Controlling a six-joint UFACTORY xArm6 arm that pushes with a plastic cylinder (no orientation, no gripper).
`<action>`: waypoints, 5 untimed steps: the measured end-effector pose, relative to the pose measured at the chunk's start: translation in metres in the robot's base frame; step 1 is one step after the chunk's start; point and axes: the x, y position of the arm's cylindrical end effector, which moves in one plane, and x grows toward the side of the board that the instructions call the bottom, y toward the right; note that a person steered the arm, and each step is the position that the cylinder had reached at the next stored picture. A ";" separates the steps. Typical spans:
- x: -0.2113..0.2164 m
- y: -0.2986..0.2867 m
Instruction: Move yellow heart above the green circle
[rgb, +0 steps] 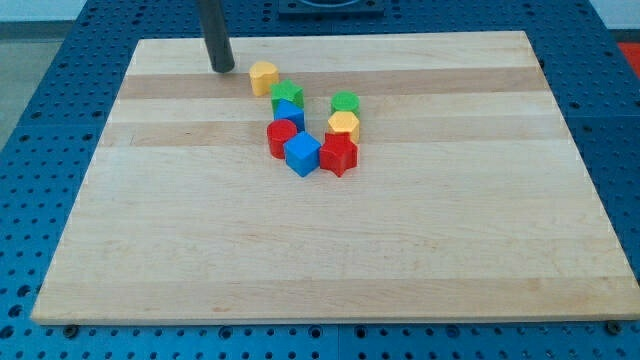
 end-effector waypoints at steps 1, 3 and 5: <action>0.033 -0.001; 0.019 0.042; 0.002 0.100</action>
